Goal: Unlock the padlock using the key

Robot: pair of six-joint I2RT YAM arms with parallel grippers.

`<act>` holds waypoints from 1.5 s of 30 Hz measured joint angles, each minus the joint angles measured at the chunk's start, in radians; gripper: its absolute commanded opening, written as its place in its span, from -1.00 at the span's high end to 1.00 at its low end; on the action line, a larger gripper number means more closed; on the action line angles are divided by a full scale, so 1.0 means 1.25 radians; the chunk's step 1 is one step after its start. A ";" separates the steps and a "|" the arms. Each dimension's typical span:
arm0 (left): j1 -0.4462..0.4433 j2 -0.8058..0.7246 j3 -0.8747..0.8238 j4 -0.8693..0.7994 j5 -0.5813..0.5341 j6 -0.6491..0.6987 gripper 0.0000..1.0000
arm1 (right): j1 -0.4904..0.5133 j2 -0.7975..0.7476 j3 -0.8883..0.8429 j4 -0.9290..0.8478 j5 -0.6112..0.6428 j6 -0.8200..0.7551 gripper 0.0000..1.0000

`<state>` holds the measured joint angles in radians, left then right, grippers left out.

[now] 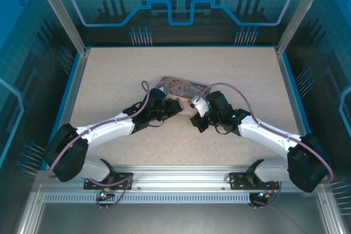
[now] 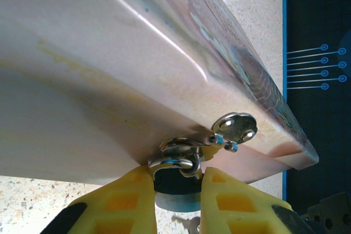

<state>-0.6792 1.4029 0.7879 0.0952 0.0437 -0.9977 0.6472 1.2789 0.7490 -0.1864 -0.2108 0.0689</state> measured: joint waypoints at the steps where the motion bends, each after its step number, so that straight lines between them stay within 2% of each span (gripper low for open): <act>1: 0.000 0.000 0.000 0.002 0.002 -0.002 0.80 | 0.000 0.007 0.006 0.002 -0.002 -0.003 1.00; 10: -0.001 0.000 -0.008 0.015 0.005 -0.020 0.86 | 0.000 0.042 0.020 0.023 0.002 -0.014 1.00; 45: -0.001 -0.003 -0.031 0.045 0.005 -0.039 0.87 | -0.011 0.072 0.008 0.096 0.007 -0.013 1.00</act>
<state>-0.6800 1.3991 0.7494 0.1520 0.0498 -1.0466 0.6338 1.3689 0.7593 -0.0658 -0.2020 0.0521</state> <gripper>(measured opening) 0.193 0.045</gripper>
